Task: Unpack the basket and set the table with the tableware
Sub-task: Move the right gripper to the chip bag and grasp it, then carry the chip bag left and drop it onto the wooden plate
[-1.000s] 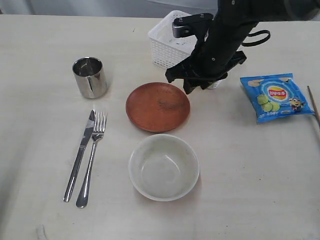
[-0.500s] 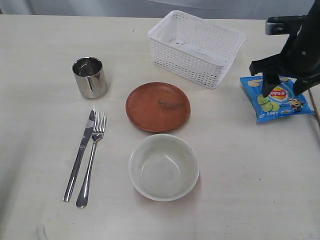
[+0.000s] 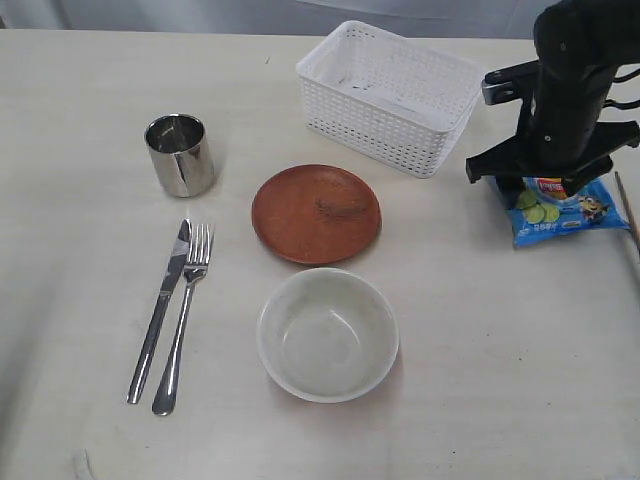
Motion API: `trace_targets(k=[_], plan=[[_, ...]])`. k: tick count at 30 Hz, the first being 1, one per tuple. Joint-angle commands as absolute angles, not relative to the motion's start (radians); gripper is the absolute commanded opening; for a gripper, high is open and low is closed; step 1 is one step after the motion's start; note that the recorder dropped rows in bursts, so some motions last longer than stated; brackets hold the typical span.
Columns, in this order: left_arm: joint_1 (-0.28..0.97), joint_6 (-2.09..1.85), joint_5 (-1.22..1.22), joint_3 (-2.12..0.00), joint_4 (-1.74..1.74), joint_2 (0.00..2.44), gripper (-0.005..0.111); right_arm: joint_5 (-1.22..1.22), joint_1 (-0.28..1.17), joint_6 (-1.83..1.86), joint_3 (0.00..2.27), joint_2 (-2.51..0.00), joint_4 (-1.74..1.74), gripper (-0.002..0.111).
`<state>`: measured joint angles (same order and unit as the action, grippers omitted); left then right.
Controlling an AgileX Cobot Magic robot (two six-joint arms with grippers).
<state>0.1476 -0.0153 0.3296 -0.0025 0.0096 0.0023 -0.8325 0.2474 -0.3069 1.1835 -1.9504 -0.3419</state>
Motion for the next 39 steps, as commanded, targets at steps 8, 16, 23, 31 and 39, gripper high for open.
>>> trace_targets(k=[8, 16, 23, 31, 39], plan=[[0.153, -0.011, 0.321, 0.0, 0.007, 0.0, 0.0, -0.841, 0.263, -0.265, 1.189, -1.964, -0.363, 0.0], [0.153, -0.011, 0.321, 0.0, 0.007, 0.0, 0.0, -0.874, 0.263, -0.226, 1.189, -1.823, -0.327, 0.0], [0.153, -0.011, 0.321, 0.0, 0.007, 0.0, 0.0, -0.902, 0.322, -0.19, 1.189, -1.663, -0.275, 0.0], [0.153, -0.011, 0.321, 0.0, 0.007, 0.0, 0.0, -0.876, 0.59, -0.156, 1.189, -1.6, -0.206, 0.0], [0.153, -0.011, 0.321, 0.0, 0.007, 0.0, 0.0, -0.825, 0.779, -0.16, 1.277, -1.769, -0.185, 0.0]])
